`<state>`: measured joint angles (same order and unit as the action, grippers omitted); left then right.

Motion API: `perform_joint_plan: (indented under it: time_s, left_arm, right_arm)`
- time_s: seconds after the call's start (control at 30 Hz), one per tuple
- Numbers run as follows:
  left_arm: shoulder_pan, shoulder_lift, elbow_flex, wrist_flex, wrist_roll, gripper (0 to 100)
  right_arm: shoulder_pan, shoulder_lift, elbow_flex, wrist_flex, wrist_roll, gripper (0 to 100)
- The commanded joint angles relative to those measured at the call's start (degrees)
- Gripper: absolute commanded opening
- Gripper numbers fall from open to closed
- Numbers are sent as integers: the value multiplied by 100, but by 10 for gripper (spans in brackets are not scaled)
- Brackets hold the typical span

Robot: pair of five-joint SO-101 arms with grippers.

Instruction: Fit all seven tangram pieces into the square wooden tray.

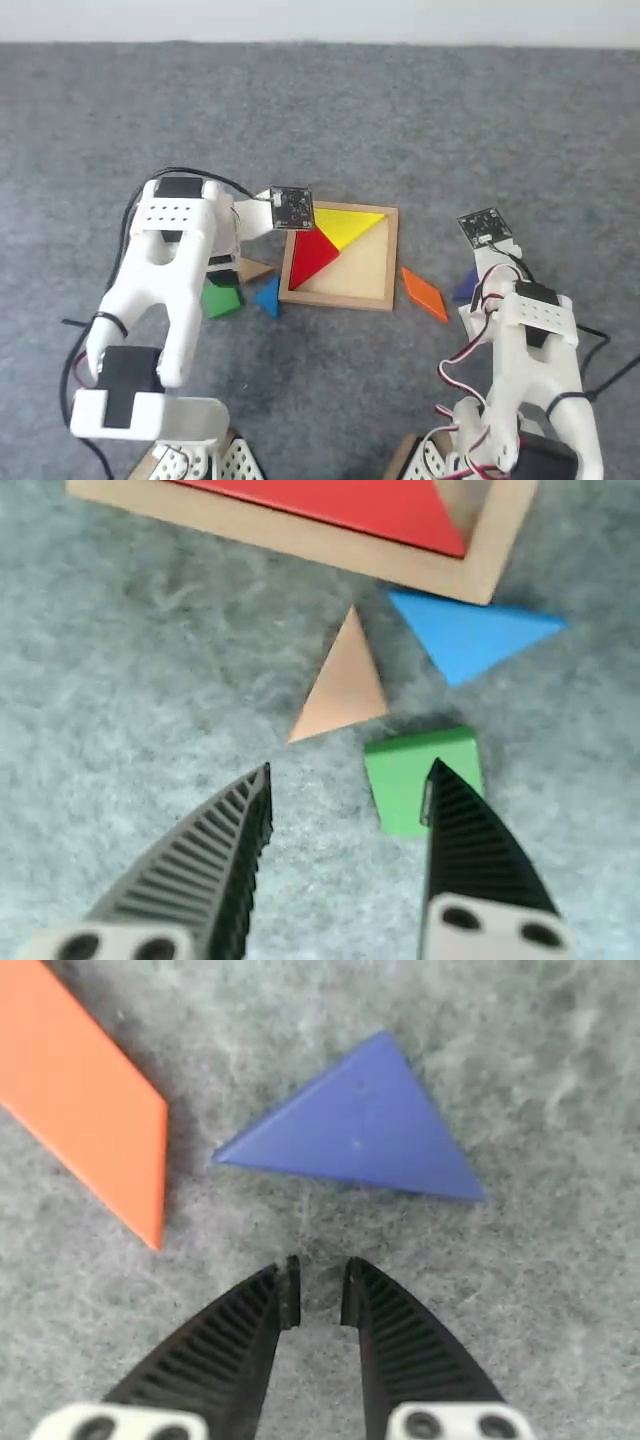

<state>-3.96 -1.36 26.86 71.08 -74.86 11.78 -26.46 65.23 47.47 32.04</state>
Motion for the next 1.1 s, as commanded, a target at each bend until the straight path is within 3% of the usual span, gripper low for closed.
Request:
perform_joint_plan:
  time_s: [0.0, 0.27, 0.77, 0.83, 1.07]
  left_arm:
    - [35, -44, 136, -466, -369, 239]
    - [185, -44, 1253, -2066, -862, 240]
    - [413, 70, 1244, -2057, -967, 239]
    - [404, 369, 848, -1820, -844, 239]
    - [352, 2215, -1701, 492, -563, 202]
  right_arm:
    - [31, 4, -26, -75, 70, 98]
    - [31, 4, -26, -75, 88, 98]
    - [31, 4, -26, -110, 88, 98]
    - [31, 4, -26, -101, 88, 98]
    - [31, 4, -26, -101, 88, 98]
